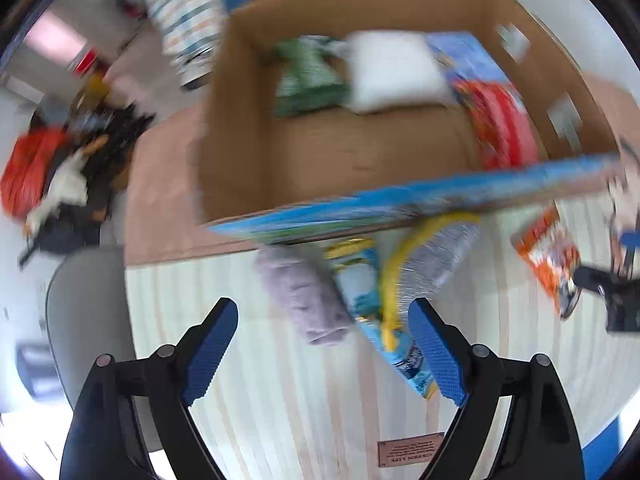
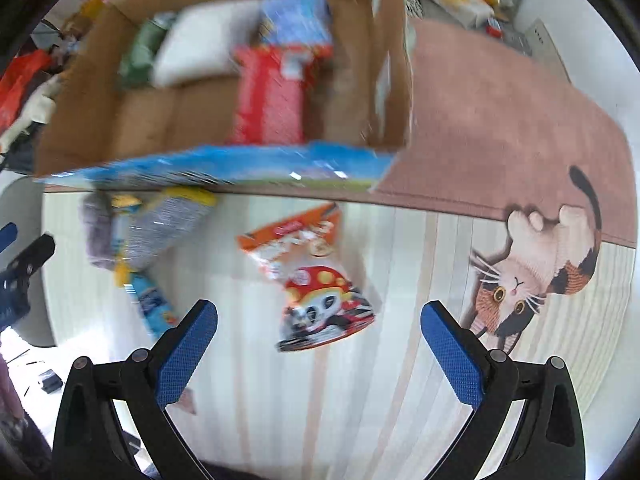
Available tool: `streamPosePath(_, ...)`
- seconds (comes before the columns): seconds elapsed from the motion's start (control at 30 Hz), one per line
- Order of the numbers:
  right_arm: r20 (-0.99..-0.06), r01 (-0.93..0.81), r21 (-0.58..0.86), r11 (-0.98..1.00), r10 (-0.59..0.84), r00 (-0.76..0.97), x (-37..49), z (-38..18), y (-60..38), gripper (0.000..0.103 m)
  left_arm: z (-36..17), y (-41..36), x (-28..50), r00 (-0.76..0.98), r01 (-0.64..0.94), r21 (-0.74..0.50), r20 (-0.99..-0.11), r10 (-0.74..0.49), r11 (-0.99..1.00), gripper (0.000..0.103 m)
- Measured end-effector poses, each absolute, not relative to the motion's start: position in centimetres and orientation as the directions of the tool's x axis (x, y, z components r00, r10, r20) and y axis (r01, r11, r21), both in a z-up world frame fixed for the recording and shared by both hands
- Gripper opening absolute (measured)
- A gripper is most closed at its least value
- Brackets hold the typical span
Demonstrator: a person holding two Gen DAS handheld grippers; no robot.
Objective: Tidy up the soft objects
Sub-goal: 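Grasp the yellow steel scrubber with the left tool while the right tool grasps the orange panda bag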
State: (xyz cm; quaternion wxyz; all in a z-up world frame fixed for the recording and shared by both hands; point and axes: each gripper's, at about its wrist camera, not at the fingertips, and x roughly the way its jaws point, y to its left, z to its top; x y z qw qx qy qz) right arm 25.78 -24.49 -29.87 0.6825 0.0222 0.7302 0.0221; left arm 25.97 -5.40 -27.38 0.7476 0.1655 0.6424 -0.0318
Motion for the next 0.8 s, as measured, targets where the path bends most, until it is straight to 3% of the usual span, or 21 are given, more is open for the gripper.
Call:
streamPosePath(0.23, -0.990, -0.024, 0.062, 0.998, 0.059, -0.132, 26.6, -34.5, -24.3, 0.103, -32.4, -10.8, 26.1, 0.157, 0.458, 0.291, -0.956, 0.246, 0.840, 0.085)
streamPosePath(0.33, -0.986, -0.010, 0.056, 0.998, 0.054, -0.158, 26.4, -35.9, -24.6, 0.096, -34.3, -12.2, 26.2, 0.121, 0.499, 0.288, -0.957, 0.263, 0.817, 0.061)
streamPosePath(0.4, -0.980, 0.018, 0.059, 0.998, 0.062, -0.190, 25.9, -36.8, -25.2, 0.080, -35.0, -12.5, 26.3, 0.081, 0.497, 0.259, -0.964, 0.253, 0.828, 0.049)
streamPosePath(0.5, -0.971, 0.056, 0.080, 0.995, 0.090, -0.221, 24.8, -37.1, -26.3, 0.073, -36.0, -12.3, 26.3, -0.011, 0.436, 0.169, -0.981, 0.193, 0.884, 0.040)
streamPosePath(0.63, -0.956, 0.100, 0.115, 0.988, 0.138, -0.259, 23.5, -37.2, -27.7, 0.072, -36.3, -11.6, 25.7, -0.180, 0.297, -0.035, -0.983, 0.020, 0.954, 0.039)
streamPosePath(0.8, -0.944, 0.135, 0.170, 0.976, 0.200, -0.263, 22.7, -36.6, -29.2, 0.072, -35.5, -10.3, 25.7, -0.236, 0.176, -0.159, -0.965, -0.115, 0.971, 0.040)
